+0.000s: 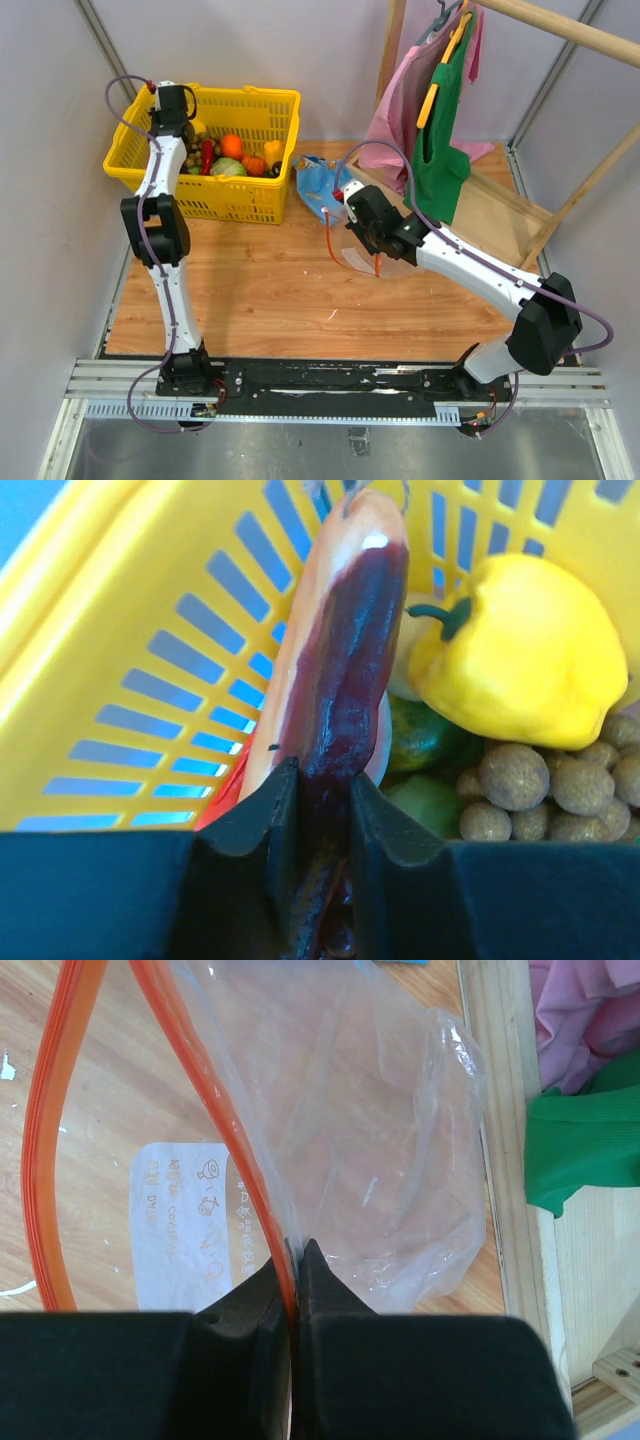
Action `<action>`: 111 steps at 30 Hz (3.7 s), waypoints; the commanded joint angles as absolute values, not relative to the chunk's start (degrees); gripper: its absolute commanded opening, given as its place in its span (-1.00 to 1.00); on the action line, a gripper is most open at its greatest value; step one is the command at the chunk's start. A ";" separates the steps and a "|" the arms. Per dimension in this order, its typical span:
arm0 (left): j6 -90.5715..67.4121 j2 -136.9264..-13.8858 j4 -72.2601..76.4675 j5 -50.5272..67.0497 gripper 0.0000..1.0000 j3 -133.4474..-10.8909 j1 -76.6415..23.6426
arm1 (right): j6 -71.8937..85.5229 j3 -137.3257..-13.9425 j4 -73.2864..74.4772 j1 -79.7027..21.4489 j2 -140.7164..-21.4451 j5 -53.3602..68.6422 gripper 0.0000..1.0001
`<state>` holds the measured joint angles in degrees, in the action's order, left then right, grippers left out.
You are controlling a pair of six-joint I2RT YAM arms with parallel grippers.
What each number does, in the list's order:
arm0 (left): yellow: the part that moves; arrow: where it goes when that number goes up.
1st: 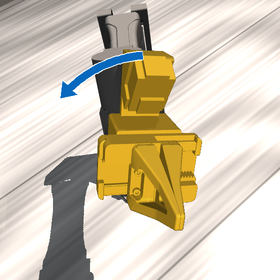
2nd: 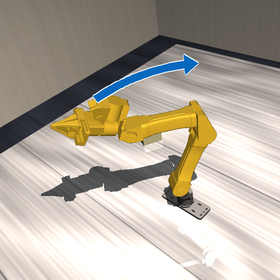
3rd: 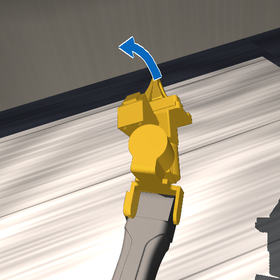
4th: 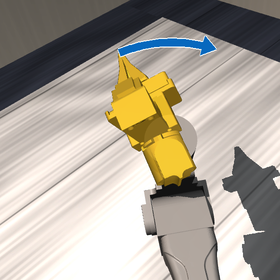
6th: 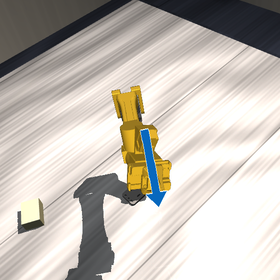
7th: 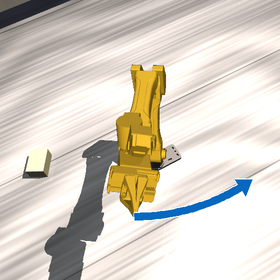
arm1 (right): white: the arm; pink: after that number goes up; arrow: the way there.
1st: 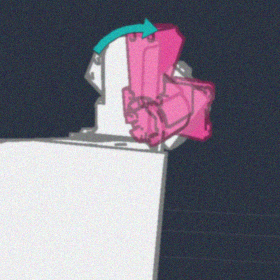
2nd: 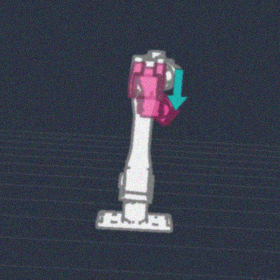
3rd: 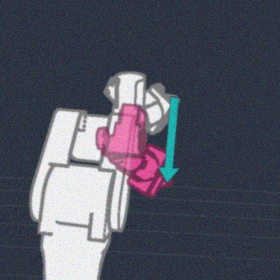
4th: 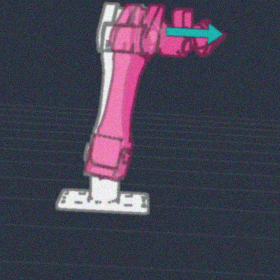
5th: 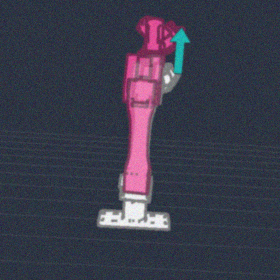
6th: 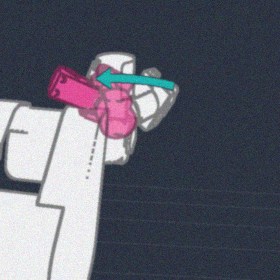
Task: Place the food in the zip-top bag and seal the zipper
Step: Pick up the fake food from the bin, then place the fake food in the zipper food storage bag.
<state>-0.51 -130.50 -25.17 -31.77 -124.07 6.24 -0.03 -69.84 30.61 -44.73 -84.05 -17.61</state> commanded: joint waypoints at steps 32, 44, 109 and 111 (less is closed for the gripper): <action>-7.19 -97.19 -23.48 5.73 -0.99 -112.30 7.69 | 4.07 -68.83 29.27 -43.80 -78.08 -15.69 -0.96; -18.07 -85.23 -18.04 21.54 -0.99 -102.55 6.16 | 8.60 -68.22 28.11 -43.82 -76.20 -16.96 -0.99; -37.01 -69.44 26.14 -50.04 -0.99 -51.75 -60.36 | 41.85 -65.97 21.75 -43.30 -75.10 -12.20 -0.99; -37.32 -69.98 23.66 -51.85 -0.99 -52.52 -61.39 | 41.41 -65.96 21.78 -43.31 -75.12 -12.73 -0.99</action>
<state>-35.14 -69.30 27.83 -46.37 -49.87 -59.35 42.15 -66.83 23.27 -44.38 -76.42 -12.03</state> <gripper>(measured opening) 0.240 0.010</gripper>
